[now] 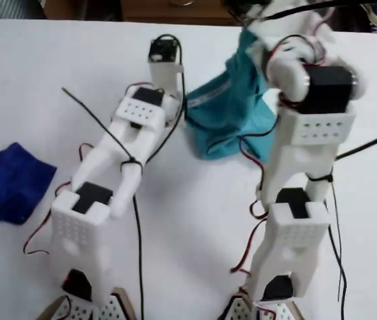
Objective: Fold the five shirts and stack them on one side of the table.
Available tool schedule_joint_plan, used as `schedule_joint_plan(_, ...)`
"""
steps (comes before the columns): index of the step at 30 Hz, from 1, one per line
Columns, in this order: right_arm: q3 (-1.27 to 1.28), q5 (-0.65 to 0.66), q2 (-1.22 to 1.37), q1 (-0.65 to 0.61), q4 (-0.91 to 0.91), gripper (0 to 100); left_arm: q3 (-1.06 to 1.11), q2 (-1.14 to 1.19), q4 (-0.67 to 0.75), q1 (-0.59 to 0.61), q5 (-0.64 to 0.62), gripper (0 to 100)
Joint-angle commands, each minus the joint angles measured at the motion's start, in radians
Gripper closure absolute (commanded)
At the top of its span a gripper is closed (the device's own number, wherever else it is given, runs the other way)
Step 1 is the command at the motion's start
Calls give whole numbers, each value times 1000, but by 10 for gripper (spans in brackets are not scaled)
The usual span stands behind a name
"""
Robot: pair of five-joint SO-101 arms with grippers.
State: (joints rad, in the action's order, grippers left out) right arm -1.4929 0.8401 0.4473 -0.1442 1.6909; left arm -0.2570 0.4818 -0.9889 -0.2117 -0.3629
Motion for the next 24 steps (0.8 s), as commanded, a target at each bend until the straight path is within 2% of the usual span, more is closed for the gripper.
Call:
schedule_joint_plan(1,-3,-66,-64,-45,4,978,-177,-11,-121,54,12,979)
schedule_joint_plan(12,-25,-86,-71,-136,-33,978,-931,-11,-580,302,193,979)
schedule_joint_plan(20,-176,-84,-88,-148,-77,978,-1405,-11,-779,265,322,979)
schedule_joint_plan(24,-169,-84,-104,-44,-1,978,-1385,-40,-789,199,362,979)
